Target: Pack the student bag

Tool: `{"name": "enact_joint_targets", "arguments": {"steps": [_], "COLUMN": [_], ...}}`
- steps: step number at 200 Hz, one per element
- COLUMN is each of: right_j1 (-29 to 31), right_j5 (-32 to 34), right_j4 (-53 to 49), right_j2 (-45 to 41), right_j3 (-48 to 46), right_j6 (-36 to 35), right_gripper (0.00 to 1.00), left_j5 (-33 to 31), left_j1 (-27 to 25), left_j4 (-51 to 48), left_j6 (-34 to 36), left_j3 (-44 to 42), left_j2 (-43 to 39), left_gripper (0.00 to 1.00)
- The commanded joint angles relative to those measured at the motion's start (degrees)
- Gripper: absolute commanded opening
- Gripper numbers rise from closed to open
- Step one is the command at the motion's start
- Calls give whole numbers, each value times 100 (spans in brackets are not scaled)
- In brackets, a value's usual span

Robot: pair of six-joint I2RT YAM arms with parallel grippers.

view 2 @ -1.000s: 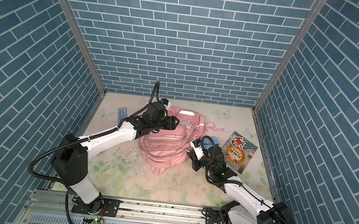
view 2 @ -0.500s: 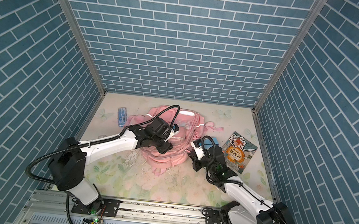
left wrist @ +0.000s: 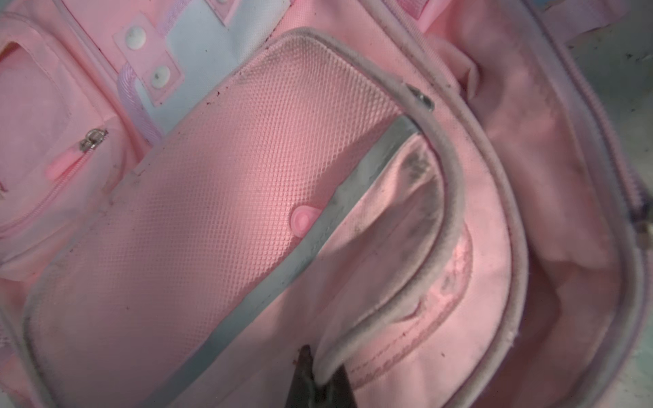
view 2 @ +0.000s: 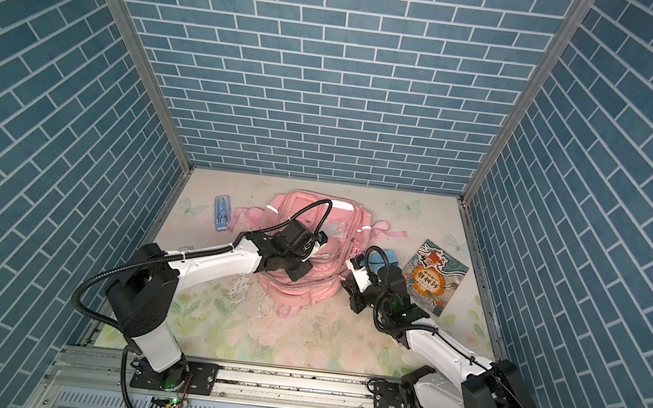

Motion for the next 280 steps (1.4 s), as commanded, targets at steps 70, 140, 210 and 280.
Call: {"name": "enact_joint_targets", "arguments": {"steps": [70, 140, 210, 280], "right_j1": [125, 325, -320, -394], "right_j5": [-724, 110, 394, -517], "right_j4": [120, 371, 135, -479], "right_j2": [-338, -374, -62, -298], "right_j3": [393, 333, 1049, 1207], "right_j6": [-699, -882, -1422, -1700], "right_gripper": [0, 0, 0, 0], "left_j5": [493, 1021, 1645, 1430], "left_j1": [204, 347, 73, 323], "left_j4": [-177, -51, 585, 1773], "left_j6": [-2815, -4218, -5157, -5675], "left_j3": [781, 622, 773, 894], "left_j2": [-258, -716, -769, -504], "left_gripper": [0, 0, 0, 0]}}
